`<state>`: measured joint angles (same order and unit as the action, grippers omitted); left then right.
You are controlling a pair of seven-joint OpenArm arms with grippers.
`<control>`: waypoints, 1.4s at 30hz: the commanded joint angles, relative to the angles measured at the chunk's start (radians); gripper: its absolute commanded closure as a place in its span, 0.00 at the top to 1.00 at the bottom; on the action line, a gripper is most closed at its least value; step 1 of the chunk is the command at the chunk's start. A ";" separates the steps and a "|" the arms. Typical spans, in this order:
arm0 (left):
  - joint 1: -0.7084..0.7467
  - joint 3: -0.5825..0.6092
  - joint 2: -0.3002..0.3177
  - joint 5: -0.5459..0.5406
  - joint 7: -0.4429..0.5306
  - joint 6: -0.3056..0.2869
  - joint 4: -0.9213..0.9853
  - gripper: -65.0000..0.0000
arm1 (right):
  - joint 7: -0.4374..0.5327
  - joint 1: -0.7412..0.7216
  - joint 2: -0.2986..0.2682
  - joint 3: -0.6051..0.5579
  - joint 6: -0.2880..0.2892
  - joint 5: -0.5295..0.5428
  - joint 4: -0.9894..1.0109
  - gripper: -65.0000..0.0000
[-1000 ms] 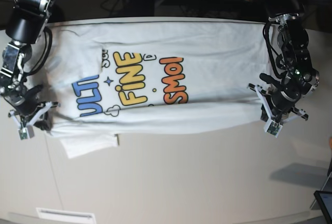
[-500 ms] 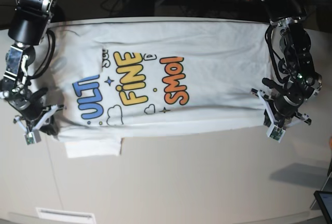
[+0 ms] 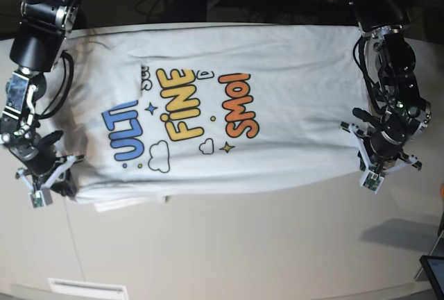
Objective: Fold the T-shirt properly
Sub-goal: 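Lift the grasped side edge with both grippers and fold it across the shirt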
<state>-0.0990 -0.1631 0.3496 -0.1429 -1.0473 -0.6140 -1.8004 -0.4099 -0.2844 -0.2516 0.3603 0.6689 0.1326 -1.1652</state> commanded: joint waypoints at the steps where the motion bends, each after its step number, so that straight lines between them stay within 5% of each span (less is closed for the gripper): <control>1: -0.018 -0.008 0.018 -0.010 0.019 0.003 -0.022 0.00 | 0.029 -0.023 -0.021 0.006 -0.002 0.019 -0.015 0.00; 19: 0.098 -0.002 0.021 -0.013 0.012 -0.001 -0.089 0.00 | 0.029 0.053 -0.038 0.007 -0.004 0.017 -0.025 0.00; 25: 0.138 -0.002 0.021 -0.010 0.011 -0.073 -0.089 0.00 | 0.029 0.075 -0.038 0.007 -0.004 0.017 -0.025 0.00; 42: 0.269 0.070 0.064 0.047 0.009 -0.071 -0.085 0.00 | 0.029 0.107 -0.032 0.004 -0.004 0.017 -0.015 0.00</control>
<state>0.1749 -0.0875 0.3973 -0.1047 -1.0466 -0.6880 -1.8713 -0.4095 -0.1566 -0.2657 0.3622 0.6682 0.1322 -1.1671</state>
